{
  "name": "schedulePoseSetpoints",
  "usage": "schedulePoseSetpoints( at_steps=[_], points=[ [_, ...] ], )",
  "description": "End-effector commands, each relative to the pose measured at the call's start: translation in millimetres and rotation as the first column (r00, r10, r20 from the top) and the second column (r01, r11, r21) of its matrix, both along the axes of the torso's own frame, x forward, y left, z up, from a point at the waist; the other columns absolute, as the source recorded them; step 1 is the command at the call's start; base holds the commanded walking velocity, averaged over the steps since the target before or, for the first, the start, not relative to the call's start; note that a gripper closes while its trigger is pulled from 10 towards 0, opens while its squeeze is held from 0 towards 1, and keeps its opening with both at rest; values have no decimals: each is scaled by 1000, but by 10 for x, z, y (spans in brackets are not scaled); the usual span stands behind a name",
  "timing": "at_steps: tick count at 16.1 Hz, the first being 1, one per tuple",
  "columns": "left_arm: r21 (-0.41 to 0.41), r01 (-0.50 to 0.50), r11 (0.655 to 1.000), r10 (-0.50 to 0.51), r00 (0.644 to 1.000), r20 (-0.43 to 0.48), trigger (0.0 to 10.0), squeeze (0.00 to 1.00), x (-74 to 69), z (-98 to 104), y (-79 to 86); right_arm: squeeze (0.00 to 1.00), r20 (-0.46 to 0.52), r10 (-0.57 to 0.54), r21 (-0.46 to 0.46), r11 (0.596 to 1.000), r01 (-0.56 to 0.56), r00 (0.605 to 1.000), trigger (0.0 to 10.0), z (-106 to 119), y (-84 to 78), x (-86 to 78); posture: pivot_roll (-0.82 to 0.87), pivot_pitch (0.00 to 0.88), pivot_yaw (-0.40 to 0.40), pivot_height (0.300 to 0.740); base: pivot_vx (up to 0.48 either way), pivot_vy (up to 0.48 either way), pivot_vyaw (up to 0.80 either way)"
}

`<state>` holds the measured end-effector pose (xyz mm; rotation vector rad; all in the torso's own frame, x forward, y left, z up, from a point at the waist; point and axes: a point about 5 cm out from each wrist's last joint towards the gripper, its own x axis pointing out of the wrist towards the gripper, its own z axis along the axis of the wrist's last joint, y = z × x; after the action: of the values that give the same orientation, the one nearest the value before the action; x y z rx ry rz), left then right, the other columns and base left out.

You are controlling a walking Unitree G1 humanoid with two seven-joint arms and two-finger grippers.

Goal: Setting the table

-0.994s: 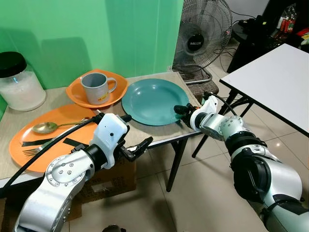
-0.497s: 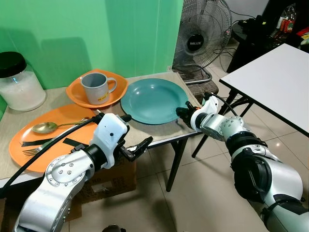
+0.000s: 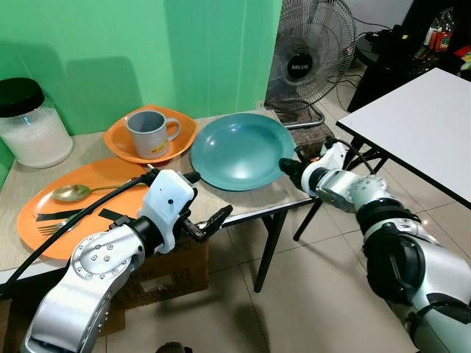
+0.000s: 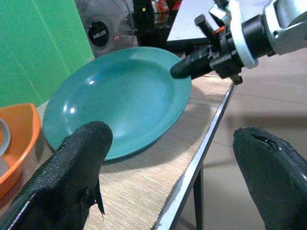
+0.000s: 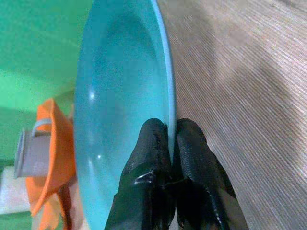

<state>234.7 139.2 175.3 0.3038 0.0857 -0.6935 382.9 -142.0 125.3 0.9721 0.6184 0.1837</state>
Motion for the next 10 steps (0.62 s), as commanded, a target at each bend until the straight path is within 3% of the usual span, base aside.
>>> schedulePoseSetpoints(
  at_steps=[1,2,6,10],
  points=[
    [15,7,1000,-7,1000,26,10000,0,26,42,2,0,70,-51,34,998,49,996,0,178,-184,58,-30,14,-55,740,0,0,0],
    [15,6,1000,-6,1000,28,10000,0,32,48,5,0,85,-63,49,997,59,994,0,212,-227,63,-28,11,-53,740,0,0,0],
    [16,-5,1000,4,999,44,10000,0,57,74,18,0,373,-103,20,995,103,922,0,521,-507,12,-19,0,-40,740,0,0,0],
    [5,-36,999,36,998,51,10000,0,75,68,23,0,423,-106,78,994,80,900,0,538,-564,-161,-19,0,-31,740,0,0,0]
  ],
)
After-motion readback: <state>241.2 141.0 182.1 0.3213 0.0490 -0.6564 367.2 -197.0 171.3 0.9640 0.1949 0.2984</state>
